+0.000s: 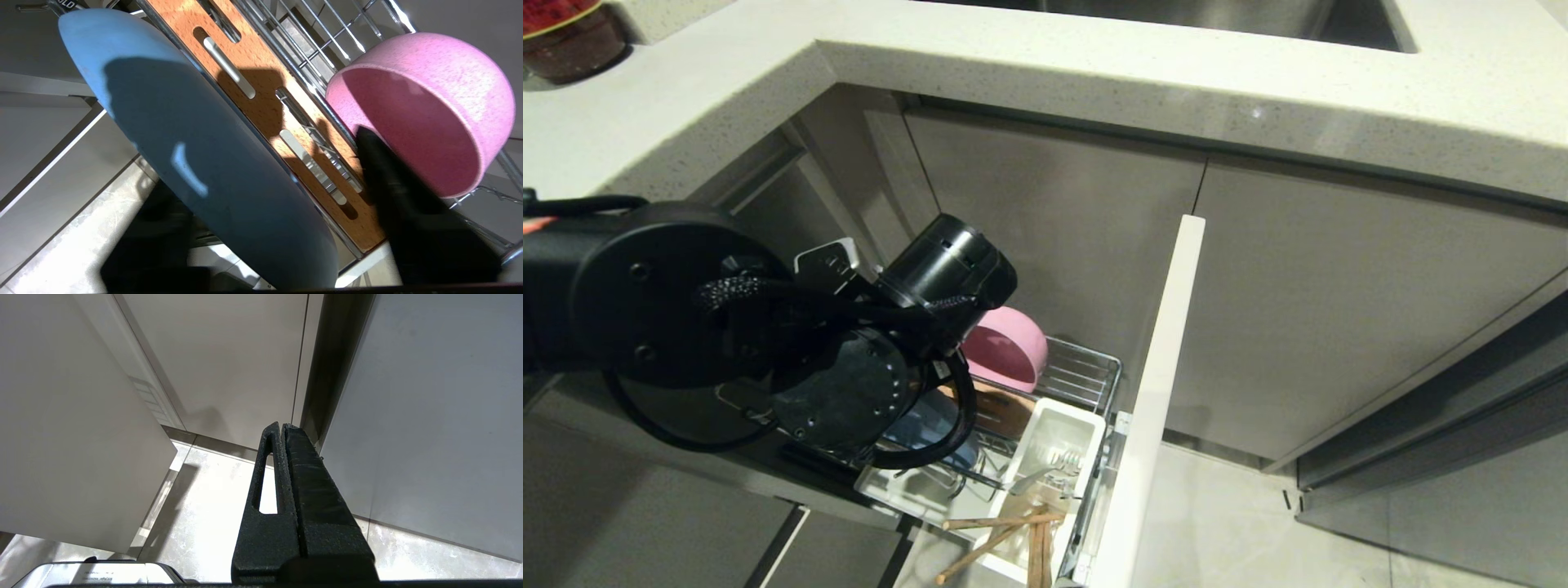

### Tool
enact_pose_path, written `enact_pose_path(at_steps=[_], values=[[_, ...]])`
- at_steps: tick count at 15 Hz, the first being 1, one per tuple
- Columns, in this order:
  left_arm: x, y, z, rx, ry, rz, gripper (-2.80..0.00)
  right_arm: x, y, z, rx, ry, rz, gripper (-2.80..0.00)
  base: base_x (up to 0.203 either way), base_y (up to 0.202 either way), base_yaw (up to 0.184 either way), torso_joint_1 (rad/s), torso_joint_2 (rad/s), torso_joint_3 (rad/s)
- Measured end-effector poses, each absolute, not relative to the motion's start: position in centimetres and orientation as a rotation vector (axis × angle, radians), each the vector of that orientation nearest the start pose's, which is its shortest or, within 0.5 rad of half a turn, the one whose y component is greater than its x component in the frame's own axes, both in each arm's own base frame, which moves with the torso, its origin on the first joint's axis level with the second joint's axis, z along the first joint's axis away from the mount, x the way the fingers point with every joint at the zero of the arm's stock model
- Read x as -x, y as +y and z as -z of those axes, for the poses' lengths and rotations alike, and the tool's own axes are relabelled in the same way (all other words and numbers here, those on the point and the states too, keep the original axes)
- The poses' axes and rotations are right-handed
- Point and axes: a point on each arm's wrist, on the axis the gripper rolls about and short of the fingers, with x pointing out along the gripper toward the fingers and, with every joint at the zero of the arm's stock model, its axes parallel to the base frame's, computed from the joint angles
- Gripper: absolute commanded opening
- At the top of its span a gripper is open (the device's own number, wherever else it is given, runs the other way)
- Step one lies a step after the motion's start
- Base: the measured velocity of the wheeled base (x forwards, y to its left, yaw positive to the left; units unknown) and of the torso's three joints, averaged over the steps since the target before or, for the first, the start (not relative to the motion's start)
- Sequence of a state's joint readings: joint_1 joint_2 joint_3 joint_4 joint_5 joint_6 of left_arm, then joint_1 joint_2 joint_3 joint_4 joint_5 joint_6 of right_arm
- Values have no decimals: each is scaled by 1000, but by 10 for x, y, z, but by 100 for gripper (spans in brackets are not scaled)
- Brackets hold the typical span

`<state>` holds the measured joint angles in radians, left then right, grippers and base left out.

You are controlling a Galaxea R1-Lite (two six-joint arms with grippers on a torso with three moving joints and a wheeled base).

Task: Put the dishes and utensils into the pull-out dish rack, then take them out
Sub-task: Take the plate out of the cupboard

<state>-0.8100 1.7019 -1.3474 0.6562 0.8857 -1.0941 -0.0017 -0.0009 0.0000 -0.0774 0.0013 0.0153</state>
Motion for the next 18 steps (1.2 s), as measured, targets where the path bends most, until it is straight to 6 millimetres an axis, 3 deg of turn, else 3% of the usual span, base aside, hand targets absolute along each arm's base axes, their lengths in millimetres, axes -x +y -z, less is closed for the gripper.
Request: enact_pose_path(at_steps=[11, 14, 18], values=[[-196, -188, -239, 332, 501, -367, -280, 23, 0, -83, -15, -78, 0, -280, 0, 0, 0, 0, 0, 0], [-187, -186, -250, 357, 485, -335, -280, 23, 0, -83, -15, -78, 0, -280, 0, 0, 0, 0, 0, 0], [-160, -182, -277, 422, 450, -229, -280, 23, 0, -83, -15, -78, 0, -280, 0, 0, 0, 0, 0, 0]])
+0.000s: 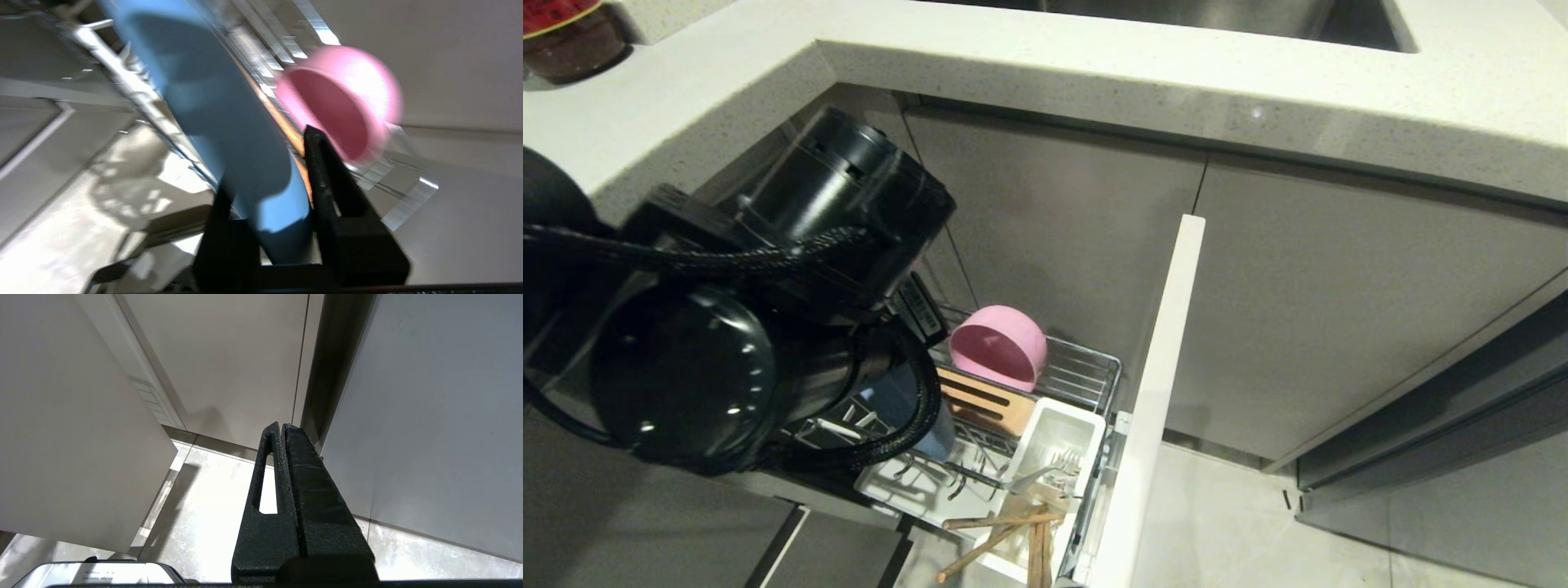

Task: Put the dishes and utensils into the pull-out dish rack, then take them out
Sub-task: Take the plate out of the cupboard

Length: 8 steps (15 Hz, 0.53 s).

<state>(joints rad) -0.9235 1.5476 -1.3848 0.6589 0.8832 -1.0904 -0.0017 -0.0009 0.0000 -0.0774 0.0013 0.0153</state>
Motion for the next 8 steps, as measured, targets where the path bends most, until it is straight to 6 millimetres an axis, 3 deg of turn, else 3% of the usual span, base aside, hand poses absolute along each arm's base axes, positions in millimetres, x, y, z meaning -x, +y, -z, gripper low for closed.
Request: enact_pose_path(at_steps=[3, 8], values=[[-133, -173, -304, 463, 445, -128, -280, 23, 0, -83, -15, -78, 0, -280, 0, 0, 0, 0, 0, 0], [-109, -159, -355, 525, 364, 16, -280, 23, 0, -83, -15, -78, 0, -280, 0, 0, 0, 0, 0, 0]])
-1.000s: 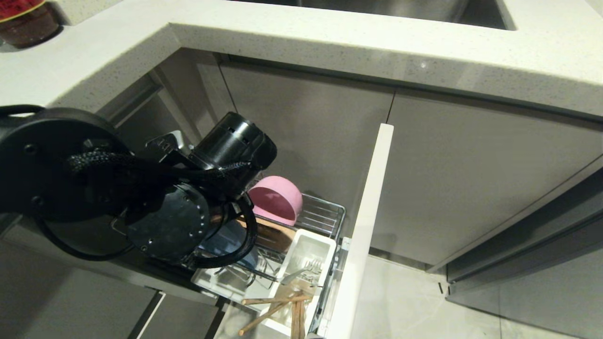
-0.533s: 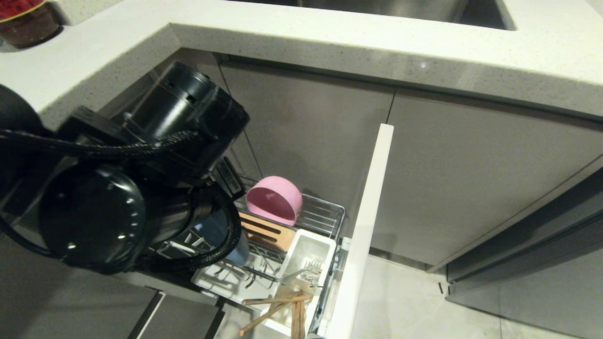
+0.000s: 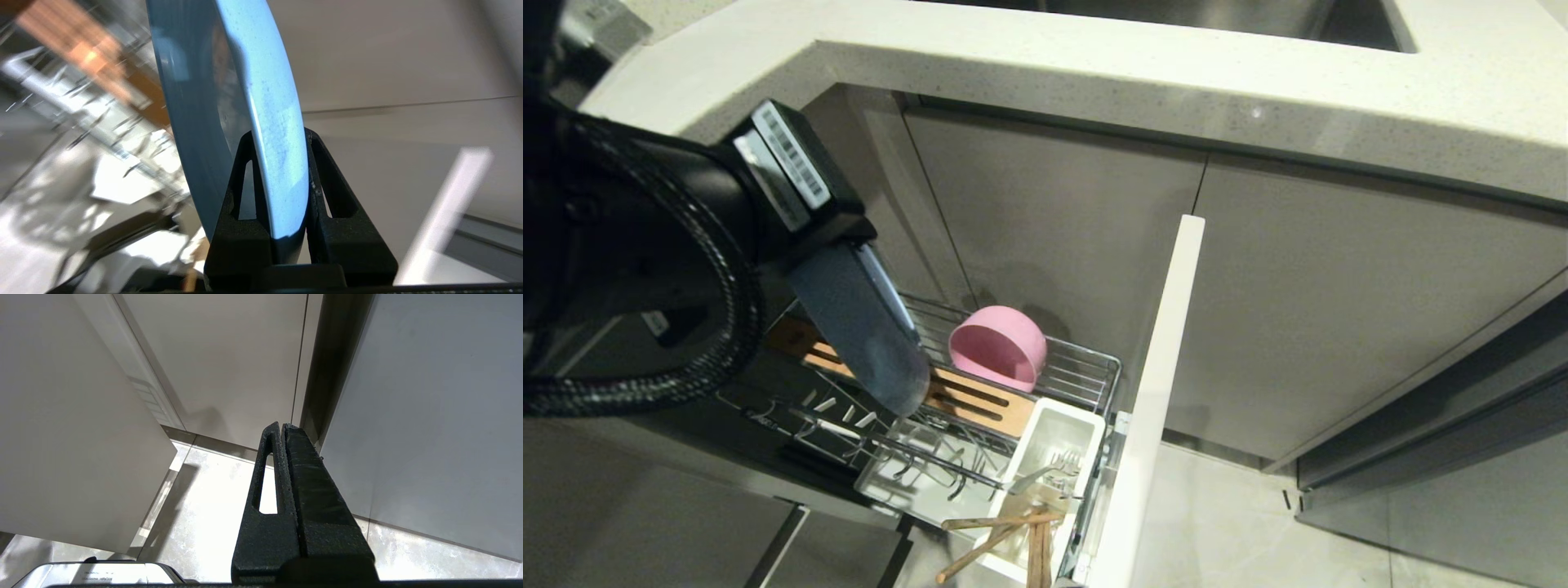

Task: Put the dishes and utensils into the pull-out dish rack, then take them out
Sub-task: Take the plate out of the cupboard

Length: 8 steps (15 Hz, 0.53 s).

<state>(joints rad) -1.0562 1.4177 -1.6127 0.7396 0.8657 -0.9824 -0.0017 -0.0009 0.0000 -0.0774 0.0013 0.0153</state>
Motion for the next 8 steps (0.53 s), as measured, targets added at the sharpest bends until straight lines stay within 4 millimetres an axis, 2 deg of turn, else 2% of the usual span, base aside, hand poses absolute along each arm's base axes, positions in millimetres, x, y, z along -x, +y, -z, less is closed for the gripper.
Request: enact_pose_path(at_steps=[4, 8], values=[[-93, -141, -399, 528, 296, 105, -280, 23, 0, -83, -15, -78, 0, -280, 0, 0, 0, 0, 0, 0], [-85, -127, -428, 463, 189, 167, -280, 23, 0, -83, -15, -78, 0, -280, 0, 0, 0, 0, 0, 0]])
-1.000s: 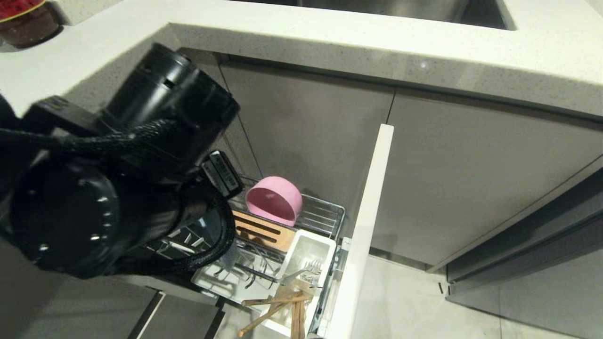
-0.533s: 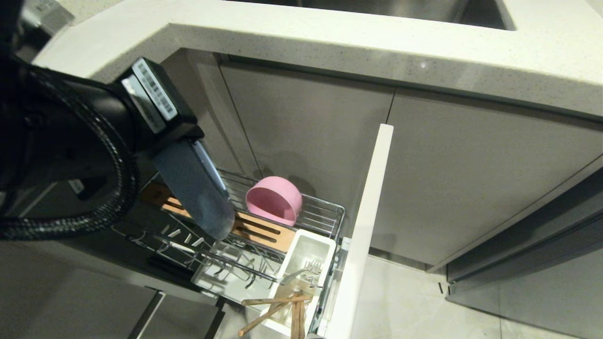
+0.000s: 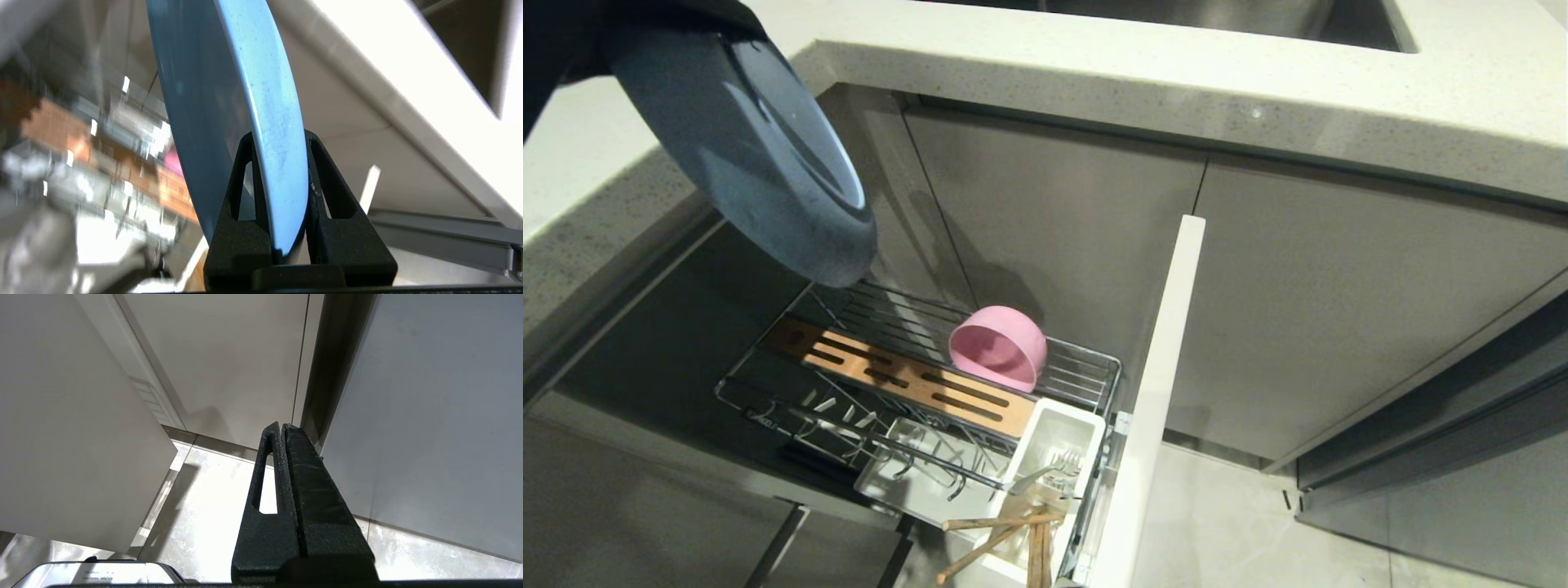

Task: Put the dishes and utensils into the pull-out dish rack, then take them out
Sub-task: Take the plate out of the cupboard

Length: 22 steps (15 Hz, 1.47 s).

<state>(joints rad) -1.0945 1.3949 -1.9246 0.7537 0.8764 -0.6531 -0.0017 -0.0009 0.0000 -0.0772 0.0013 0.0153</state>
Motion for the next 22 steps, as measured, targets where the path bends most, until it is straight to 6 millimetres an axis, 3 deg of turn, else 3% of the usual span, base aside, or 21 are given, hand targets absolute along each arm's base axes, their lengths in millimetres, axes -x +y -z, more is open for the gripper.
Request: enact_pose_path(at_steps=[5, 10, 22], values=[[-80, -107, -455, 379, 10, 169, -280, 23, 0, -83, -15, -78, 0, -280, 0, 0, 0, 0, 0, 0], [-80, -73, -477, 252, -158, -14, -280, 23, 0, -83, -15, -78, 0, -280, 0, 0, 0, 0, 0, 0], [-59, -8, -483, 2, -243, -367, -280, 23, 0, -83, -15, -78, 0, -280, 0, 0, 0, 0, 0, 0]])
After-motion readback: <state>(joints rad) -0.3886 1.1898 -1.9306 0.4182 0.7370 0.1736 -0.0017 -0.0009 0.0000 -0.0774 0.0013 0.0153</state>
